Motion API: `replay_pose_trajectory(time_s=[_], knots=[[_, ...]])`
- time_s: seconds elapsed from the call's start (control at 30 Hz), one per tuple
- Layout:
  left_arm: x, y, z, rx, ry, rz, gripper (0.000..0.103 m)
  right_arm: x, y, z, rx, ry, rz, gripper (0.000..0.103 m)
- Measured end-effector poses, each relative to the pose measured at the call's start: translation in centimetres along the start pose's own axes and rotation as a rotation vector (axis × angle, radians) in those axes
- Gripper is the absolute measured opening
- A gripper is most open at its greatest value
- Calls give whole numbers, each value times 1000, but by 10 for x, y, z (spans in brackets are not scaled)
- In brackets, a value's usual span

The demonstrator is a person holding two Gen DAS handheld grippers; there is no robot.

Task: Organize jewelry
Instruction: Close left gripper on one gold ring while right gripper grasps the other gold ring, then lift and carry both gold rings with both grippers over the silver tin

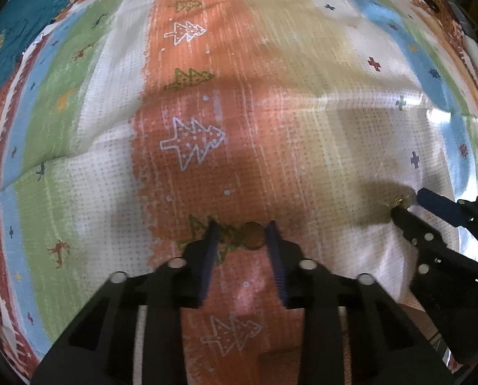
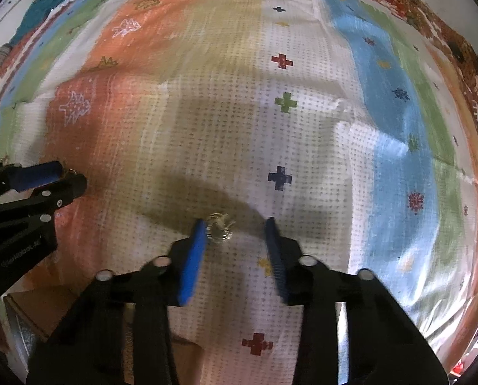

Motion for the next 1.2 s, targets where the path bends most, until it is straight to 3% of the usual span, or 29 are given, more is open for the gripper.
replay_pose_trajectory(time_s=[0.07,0.13,1.2], knots=[[0,1,-3,2,5,14,18,0,0,0,4,0,7,19],[3,1,-5,7,8,13,18,1,0,0,11,4,17,17],[-1,-78,-14,141,8,-37,18,0,-60,-16,111,-4,38,15]])
Point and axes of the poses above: each gripper's, at about its wrist camera, not at the fingertips, and y roughly the way its jaws point, x to its right, z to its top, the point moved 1 cm from there along y, roughly the way its jaws point, and after that the axes turned 11 degrees about x, right-handed, at the moved point
